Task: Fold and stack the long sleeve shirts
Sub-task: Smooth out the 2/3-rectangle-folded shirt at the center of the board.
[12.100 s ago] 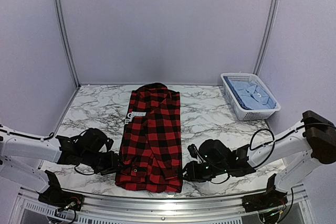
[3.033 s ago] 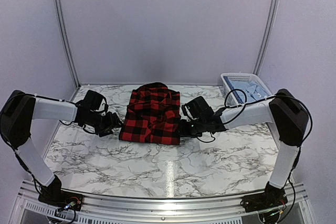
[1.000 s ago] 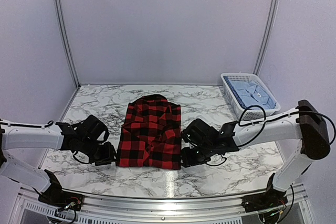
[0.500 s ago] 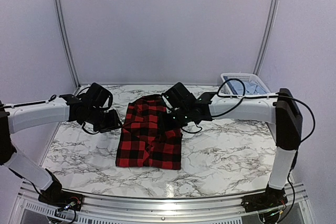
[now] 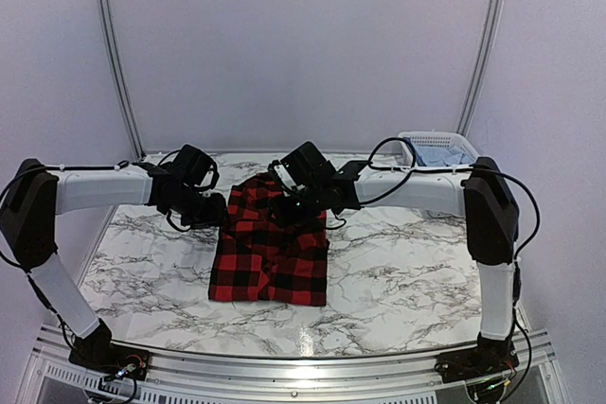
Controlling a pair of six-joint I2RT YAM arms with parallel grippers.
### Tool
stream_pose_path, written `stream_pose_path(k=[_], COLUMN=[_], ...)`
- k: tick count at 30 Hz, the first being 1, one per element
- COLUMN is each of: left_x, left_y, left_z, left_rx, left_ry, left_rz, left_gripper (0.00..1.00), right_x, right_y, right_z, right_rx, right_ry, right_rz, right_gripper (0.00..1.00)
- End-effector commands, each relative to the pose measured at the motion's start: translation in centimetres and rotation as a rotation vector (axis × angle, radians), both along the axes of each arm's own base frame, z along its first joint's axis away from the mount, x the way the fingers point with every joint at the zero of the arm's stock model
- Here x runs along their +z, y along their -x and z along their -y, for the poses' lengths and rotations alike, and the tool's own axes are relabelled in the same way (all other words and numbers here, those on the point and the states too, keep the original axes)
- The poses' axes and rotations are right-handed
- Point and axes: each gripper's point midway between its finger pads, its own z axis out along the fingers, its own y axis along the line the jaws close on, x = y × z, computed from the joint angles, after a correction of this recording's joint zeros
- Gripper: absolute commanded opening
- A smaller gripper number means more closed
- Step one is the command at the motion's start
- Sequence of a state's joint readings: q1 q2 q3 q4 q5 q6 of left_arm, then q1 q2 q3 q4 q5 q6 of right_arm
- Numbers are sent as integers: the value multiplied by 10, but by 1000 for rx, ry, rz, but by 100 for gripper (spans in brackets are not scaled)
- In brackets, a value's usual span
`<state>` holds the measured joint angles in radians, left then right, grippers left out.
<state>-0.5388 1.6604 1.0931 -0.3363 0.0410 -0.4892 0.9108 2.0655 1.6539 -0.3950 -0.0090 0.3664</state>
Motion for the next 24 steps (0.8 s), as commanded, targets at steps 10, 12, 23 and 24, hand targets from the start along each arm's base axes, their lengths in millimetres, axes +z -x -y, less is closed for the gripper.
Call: stream_pose_path(k=[10,12,23,24], left_x=[-4,-4,16,13], left_y=[-12,-11,22,26], left_z=[21,21,22,24], left_rx=[-155,-152,-102,-110], left_ry=[-84,-89,4,1], left_rz=[9,7,-35,-44], left_gripper=[50,50,50,50], right_x=[-24,-26,-36,-36], right_y=[4,12,34,32], right_z=[-6,-8,-22,-23], right_rx=[21,38,70,67], right_ry=[25,31,13,12], right_rz=[-9,-15,-42,-39], right_gripper=[43,43,42,43])
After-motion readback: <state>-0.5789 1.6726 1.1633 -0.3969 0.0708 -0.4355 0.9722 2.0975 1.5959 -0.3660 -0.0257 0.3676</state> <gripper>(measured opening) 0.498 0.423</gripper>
